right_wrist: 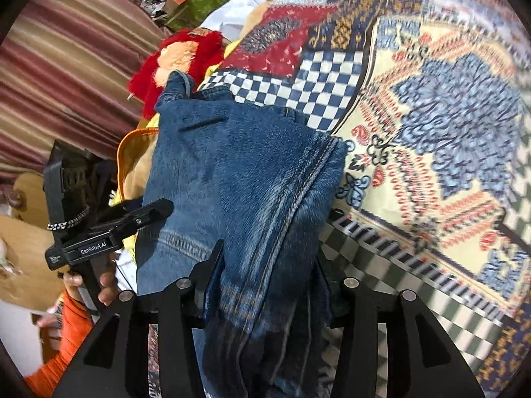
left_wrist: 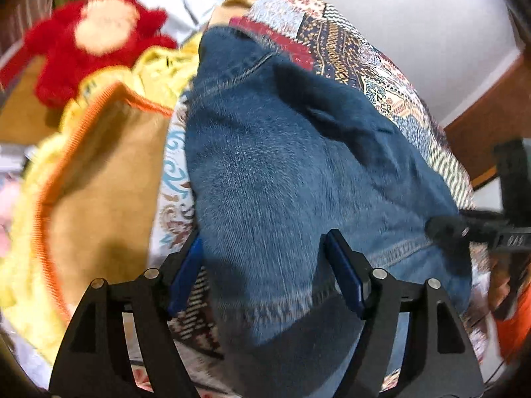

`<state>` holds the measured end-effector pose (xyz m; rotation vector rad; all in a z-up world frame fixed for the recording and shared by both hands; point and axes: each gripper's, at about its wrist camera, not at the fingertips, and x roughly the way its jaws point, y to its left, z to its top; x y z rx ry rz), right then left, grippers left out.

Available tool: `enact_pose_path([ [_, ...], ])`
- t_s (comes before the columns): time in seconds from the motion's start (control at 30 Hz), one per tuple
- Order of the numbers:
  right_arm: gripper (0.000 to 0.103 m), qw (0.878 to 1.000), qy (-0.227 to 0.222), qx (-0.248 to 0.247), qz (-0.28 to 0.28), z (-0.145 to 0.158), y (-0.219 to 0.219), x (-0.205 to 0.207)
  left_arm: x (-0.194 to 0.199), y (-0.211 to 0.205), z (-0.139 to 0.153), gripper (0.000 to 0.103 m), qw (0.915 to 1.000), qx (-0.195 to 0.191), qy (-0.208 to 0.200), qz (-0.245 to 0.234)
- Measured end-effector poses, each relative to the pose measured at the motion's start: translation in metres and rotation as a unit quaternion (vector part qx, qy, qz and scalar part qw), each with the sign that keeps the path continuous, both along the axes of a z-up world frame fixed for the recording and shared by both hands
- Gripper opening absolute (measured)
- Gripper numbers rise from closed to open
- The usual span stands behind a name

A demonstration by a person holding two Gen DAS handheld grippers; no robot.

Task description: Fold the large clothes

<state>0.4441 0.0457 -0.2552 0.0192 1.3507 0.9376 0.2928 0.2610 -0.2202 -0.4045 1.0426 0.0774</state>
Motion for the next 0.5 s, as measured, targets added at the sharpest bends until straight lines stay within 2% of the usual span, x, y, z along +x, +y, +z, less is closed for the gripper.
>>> enact_pose_path([
  [0.13,0.043,1.0,-0.029,-0.004,0.002,0.018,-0.012,-0.006,-0.013,-0.002,0.013,0.073,0.9986,0.047,-0.017,-0.015],
  [0.27,0.043,0.998,-0.068,0.005,-0.012,0.042,-0.029,-0.008,-0.024,0.0,0.024,0.073,0.9969,0.067,-0.041,-0.004],
  [0.4,0.044,0.993,-0.116,0.011,-0.031,0.066,-0.038,-0.007,-0.007,0.003,0.038,0.073,0.9941,0.092,-0.058,0.01],
  [0.5,0.044,0.987,-0.157,0.011,-0.024,0.08,-0.028,-0.008,0.01,0.006,0.041,0.073,0.9928,0.104,-0.056,0.013],
])
